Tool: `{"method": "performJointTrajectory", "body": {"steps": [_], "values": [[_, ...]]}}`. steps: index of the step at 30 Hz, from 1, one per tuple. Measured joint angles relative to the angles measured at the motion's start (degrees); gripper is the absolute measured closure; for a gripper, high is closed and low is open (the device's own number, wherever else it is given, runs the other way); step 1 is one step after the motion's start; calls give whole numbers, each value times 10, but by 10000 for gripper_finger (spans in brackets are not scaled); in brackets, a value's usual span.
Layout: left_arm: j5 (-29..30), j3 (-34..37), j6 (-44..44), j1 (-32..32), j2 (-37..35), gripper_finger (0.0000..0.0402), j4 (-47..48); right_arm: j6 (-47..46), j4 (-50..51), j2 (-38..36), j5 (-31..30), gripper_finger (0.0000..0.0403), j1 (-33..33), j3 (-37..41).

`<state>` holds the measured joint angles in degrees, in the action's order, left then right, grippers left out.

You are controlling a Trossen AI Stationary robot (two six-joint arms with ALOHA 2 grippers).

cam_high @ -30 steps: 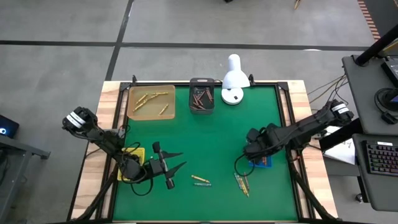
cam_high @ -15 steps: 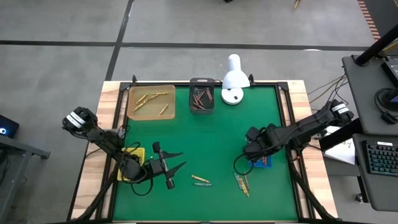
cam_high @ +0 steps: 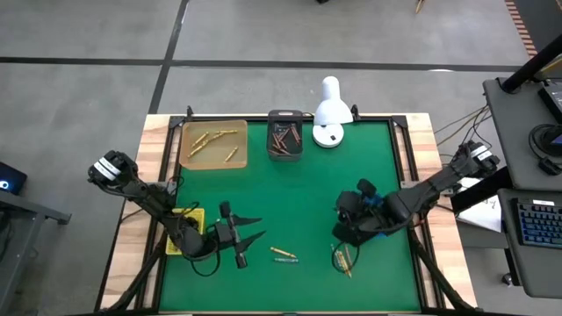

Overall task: Sort crayons
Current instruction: Put the green crayon into the orange bin

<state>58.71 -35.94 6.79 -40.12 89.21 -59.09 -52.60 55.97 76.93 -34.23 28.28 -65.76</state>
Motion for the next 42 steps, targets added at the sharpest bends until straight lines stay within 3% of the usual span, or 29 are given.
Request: {"method": "performJointTrajectory", "body": {"steps": [6,16,21,32,42], "values": [[-74,-15,-134,25,0,251,104,106,-100,-3,-72,294,32,0],[-222,-78,-157,48,9,251,383,151,-148,-3,-114,290,38,4],[-258,-81,-135,65,41,251,389,152,-154,-2,-138,297,38,4],[-428,-110,-136,123,142,251,361,152,-179,-1,-138,285,38,21],[-448,-117,-150,139,174,251,370,152,-188,-1,-138,284,37,29]]}}
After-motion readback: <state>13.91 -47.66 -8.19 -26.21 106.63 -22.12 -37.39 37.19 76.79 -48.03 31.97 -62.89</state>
